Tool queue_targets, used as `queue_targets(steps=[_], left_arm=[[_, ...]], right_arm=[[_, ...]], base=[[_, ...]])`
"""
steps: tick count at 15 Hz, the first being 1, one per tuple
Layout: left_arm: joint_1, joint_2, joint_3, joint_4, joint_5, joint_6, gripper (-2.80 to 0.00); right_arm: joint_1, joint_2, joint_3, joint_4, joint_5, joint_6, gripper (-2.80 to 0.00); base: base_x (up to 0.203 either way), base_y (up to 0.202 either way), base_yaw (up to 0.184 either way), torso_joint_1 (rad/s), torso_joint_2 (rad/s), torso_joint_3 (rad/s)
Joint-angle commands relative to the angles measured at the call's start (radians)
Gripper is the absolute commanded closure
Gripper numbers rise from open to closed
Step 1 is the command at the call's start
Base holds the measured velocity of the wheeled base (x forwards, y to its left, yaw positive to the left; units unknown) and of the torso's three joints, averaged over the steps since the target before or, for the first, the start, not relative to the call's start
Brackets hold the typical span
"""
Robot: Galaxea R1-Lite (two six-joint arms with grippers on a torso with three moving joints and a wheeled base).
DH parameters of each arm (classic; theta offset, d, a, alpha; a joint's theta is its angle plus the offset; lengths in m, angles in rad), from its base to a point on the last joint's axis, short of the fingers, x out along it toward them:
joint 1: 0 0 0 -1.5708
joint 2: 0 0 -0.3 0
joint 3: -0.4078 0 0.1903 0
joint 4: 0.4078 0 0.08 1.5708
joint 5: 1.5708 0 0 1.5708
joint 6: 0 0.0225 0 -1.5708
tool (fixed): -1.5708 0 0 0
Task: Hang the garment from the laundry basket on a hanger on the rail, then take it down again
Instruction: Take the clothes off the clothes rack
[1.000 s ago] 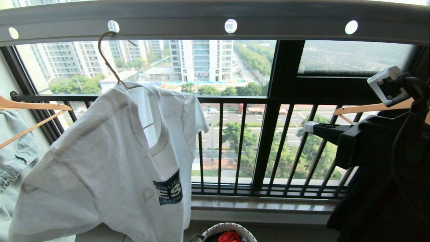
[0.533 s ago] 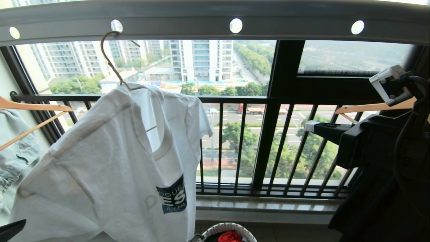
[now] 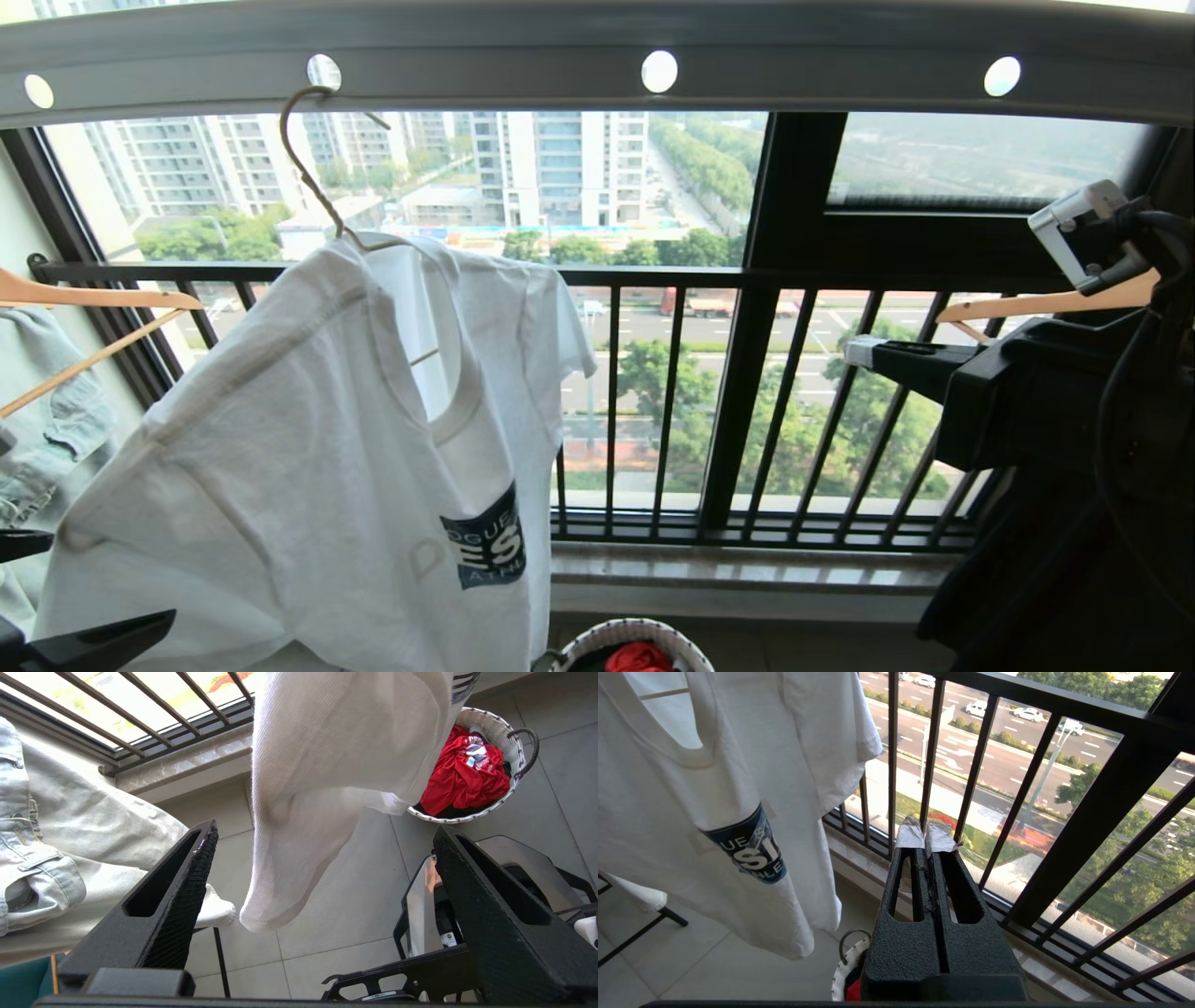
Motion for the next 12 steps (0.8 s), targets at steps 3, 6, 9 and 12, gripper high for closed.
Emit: queue_targets(steps=[3, 6, 9, 12], left_arm=[[0.013, 0.092, 0.006, -0.064, 0.001, 0.003, -2.8], [0.023, 0.101, 0.006, -0.098, 0.001, 0.007, -2.8], [0.023, 0.103, 0.012, -0.098, 0.0, 0.003, -2.8], [0.022, 0.096, 0.019, -0.101, -0.002, 0.005, 0.0]], right_arm=[[0.001, 0.007, 0.001, -0.002, 0.01, 0.0, 0.0], [0.001, 0.007, 0.001, -0.002, 0.01, 0.0, 0.0], [0.001, 0.007, 0.002, -0.002, 0.012, 0.0, 0.0], [0.0, 0.007, 0.004, -0.002, 0.012, 0.0, 0.0]], base=[[0.0, 0.0, 0.0, 0.0, 0.0, 0.0], [0.0, 0.0, 0.0, 0.0, 0.0, 0.0], [0.0, 0.0, 0.0, 0.0, 0.0, 0.0], [0.0, 0.0, 0.0, 0.0, 0.0, 0.0]])
